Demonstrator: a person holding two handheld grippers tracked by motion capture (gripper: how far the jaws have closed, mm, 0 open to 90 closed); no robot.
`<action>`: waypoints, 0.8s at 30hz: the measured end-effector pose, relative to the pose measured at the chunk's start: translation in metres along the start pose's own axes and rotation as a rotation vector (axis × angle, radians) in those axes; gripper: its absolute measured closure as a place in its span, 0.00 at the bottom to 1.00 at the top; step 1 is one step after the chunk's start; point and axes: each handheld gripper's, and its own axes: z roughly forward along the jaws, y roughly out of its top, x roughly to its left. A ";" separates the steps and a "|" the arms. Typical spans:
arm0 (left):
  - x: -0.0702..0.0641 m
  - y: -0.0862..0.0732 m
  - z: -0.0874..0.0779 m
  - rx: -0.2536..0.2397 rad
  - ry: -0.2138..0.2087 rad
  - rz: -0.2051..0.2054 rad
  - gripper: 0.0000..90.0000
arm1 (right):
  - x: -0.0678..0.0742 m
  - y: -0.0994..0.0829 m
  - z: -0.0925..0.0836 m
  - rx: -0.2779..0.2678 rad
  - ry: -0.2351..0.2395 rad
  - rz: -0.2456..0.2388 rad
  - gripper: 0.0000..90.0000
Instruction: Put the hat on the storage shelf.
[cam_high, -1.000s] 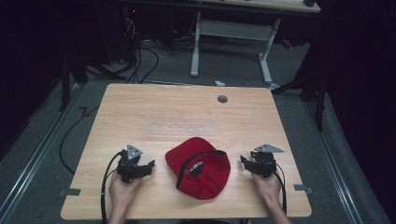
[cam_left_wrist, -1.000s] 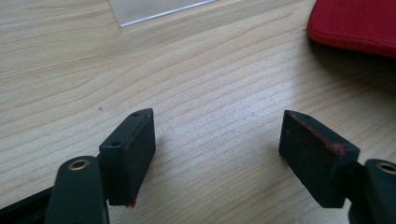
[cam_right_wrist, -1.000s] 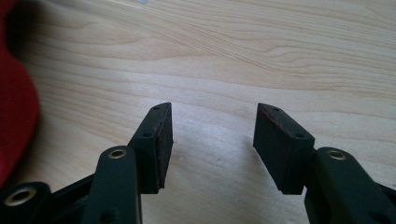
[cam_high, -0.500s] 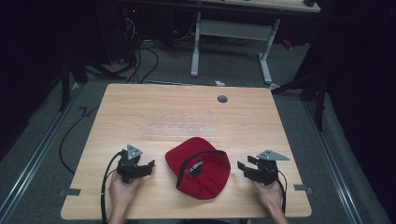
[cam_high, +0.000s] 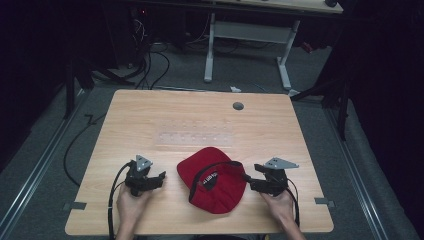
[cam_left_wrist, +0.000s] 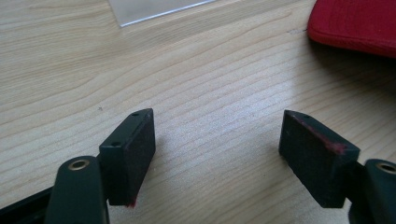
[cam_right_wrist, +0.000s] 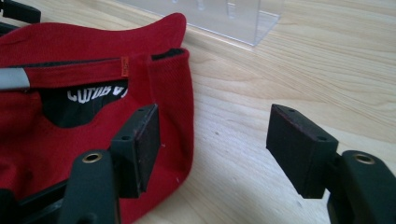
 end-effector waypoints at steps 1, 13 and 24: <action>0.000 0.000 0.000 0.000 0.000 0.000 0.30 | 0.000 0.001 0.002 0.004 0.002 -0.003 0.38; 0.000 0.000 0.000 0.000 0.000 0.000 0.30 | 0.012 0.024 0.030 0.043 0.039 -0.048 0.39; 0.000 0.000 0.000 0.000 0.000 0.000 0.30 | 0.015 0.026 0.055 0.096 0.101 -0.024 0.44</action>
